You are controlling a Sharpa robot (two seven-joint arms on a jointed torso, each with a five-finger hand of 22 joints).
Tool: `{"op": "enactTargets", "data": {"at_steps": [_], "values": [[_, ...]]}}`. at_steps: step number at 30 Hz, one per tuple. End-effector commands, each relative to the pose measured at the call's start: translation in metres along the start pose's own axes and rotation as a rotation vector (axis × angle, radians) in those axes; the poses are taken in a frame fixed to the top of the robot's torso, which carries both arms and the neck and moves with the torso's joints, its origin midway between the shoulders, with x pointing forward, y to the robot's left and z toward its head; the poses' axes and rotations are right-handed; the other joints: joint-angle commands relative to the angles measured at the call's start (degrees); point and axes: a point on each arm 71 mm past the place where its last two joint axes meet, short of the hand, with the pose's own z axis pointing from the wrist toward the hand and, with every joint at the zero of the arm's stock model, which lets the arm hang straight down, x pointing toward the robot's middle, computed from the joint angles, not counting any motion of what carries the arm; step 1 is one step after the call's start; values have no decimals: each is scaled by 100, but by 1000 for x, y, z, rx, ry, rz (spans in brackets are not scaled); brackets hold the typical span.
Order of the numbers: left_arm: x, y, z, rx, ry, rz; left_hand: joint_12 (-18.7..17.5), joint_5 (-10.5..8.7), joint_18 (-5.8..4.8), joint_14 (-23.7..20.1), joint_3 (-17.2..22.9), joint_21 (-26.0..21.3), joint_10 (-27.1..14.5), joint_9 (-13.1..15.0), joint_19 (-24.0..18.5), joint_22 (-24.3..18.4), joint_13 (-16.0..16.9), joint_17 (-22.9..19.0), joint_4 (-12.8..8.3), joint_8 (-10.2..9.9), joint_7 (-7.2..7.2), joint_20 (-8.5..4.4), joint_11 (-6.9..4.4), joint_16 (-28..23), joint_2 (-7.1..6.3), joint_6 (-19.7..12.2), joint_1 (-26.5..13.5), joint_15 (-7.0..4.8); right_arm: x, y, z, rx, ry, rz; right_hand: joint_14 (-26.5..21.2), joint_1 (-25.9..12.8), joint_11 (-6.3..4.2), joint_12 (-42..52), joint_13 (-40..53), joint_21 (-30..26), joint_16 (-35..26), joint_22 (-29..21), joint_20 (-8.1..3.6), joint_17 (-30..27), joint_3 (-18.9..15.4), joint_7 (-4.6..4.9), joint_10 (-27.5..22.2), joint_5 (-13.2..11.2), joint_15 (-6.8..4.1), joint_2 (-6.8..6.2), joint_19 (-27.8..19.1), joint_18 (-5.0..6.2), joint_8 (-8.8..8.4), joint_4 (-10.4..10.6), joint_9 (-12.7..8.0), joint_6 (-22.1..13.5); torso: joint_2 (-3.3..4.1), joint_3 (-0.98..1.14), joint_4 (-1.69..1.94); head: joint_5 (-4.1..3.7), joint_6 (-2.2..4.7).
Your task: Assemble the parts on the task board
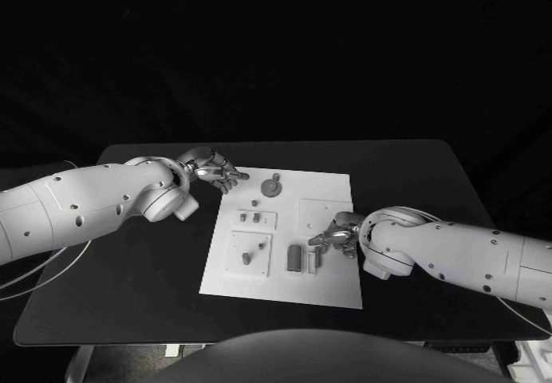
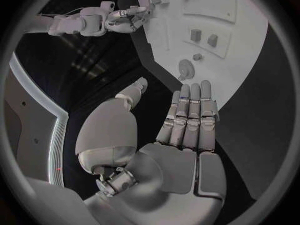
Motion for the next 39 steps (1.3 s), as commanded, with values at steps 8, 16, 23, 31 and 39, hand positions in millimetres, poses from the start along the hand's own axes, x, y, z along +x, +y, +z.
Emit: {"op": "enactTargets", "data": {"at_steps": [8,16,23,31,39], "values": [[1,-2,0,8,12,1,-27,-21,95,14,-47,-28,12,-2,-14,9,8,11,3,29,-34,19,-23,-25,22,-19,16,0,8,5,3,0,41,-107,8,-99,-51,51,24,35,13,47,-29,32,5,11,-3,-32,-45,-13,-5,120,23,133,-30,52,1,0,-5,14,0],[1,-1,0,7,11,1,-27,-20,96,14,-49,-29,12,-2,-13,10,9,12,5,30,-35,18,-24,-26,28,-19,15,0,16,8,4,7,83,-204,52,33,-80,87,63,87,36,111,-31,132,-117,-16,17,-16,-61,284,-34,120,80,-240,-35,115,0,0,-3,13,0],[1,-2,0,8,12,1,-27,-20,96,15,-51,-30,13,-2,-13,11,10,13,5,31,-35,18,-24,-27,32,-18,16,-1,19,5,8,18,91,-245,157,37,-121,104,95,118,48,113,-26,273,-178,-60,115,-11,-85,620,-11,120,137,-663,-72,234,0,-2,0,6,0],[1,-2,-1,7,13,1,-26,-19,97,16,-53,-31,13,-2,-12,12,11,15,3,32,-36,17,-25,-28,39,-17,19,-1,22,6,11,11,57,-312,240,209,-148,126,161,139,45,105,-29,363,-117,-91,188,-11,-96,734,41,120,182,-1087,-107,337,1,2,-2,3,0],[1,-1,-1,6,16,1,-26,-19,97,16,-58,-32,13,-2,-12,13,12,16,1,33,-36,17,-25,-29,44,-17,20,-1,25,12,13,3,57,-341,264,188,-157,131,176,138,42,100,-24,385,-122,-100,212,-12,-97,737,57,120,195,-1098,-113,367,-2,2,-7,-12,0]]}}
